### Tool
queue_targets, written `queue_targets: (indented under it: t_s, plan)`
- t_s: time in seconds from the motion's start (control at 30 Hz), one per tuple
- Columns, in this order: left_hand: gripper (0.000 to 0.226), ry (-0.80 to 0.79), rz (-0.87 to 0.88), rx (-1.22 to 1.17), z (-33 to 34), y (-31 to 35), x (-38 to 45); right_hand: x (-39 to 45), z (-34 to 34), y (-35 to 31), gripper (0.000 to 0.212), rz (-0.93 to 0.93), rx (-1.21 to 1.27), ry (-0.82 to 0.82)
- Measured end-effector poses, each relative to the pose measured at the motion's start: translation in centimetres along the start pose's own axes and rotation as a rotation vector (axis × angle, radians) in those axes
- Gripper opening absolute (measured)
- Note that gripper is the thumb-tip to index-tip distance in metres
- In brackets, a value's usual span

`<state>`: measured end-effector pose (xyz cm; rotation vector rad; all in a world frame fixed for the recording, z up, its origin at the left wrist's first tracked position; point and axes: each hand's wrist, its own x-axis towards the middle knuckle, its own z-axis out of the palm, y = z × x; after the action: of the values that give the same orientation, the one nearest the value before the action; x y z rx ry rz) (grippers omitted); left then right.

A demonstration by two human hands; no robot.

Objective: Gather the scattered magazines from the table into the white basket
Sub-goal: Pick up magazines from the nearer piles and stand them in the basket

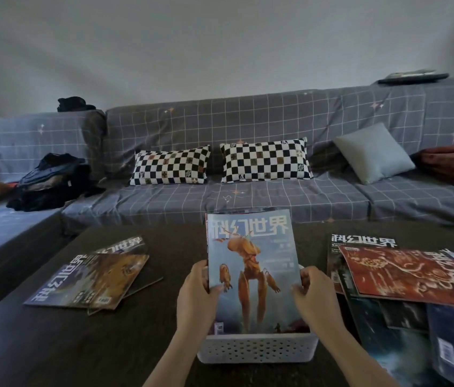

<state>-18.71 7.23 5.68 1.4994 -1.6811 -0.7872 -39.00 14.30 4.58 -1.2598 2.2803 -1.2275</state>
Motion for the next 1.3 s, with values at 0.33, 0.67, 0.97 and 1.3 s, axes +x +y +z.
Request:
queue_targets:
  t_s: [0.33,0.67,0.97,1.3]
  plan:
    - [0.044,0.066,0.081,0.028,0.1,-0.1,-0.4,-0.7,-0.1,0.0,0.052,-0.072,-0.237,0.075]
    - [0.041,0.074,0.104,-0.026,-0.9,-0.2,-0.4,-1.8,0.1,-2.3,0.052,-0.214,-0.087,0.165]
    - [0.032,0.23,0.203,-0.048,-7.4,-2.2,1.1,-2.6,6.3,-11.3,0.032,-0.457,0.108,0.004]
    - [0.026,0.34,-0.013,0.003,-13.4,-10.8,6.2,-1.7,18.9,-18.5,0.023,-0.555,0.165,-0.279]
